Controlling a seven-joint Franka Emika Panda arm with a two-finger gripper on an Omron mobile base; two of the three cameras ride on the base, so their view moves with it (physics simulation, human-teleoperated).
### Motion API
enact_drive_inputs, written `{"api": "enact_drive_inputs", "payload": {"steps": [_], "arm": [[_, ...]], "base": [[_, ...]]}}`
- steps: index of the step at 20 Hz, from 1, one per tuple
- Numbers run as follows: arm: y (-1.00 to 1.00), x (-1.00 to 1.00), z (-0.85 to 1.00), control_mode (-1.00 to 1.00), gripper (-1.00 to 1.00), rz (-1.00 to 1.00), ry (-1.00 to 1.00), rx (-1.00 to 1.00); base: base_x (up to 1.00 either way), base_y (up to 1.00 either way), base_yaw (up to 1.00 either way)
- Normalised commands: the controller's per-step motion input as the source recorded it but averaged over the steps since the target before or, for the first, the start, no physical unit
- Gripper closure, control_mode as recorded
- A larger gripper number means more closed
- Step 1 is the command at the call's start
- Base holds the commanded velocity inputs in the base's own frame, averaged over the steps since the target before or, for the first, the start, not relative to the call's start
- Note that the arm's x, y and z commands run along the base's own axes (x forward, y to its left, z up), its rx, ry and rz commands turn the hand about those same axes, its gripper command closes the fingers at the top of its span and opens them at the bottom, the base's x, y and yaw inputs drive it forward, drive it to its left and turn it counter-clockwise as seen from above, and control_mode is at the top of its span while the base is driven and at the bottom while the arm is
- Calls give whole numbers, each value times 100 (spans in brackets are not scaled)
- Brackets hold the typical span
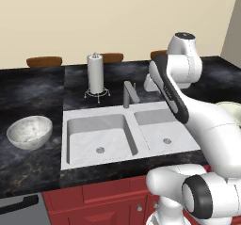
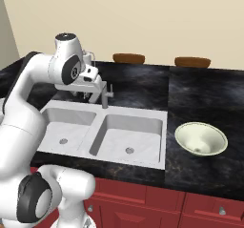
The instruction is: Place the bowl in the left basin and the bowl in the right basin of the sink.
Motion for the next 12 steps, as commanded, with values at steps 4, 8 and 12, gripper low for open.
{"api": "enact_drive_inputs", "payload": {"steps": [4, 8, 12], "arm": [[-6, 0, 0, -100, -100, 0, 0, 0], [-24, 0, 0, -100, -100, 0, 0, 0], [-31, 0, 0, -100, -100, 0, 0, 0]], "base": [[0, 0, 0], [0, 0, 0], [0, 0, 0]]}}
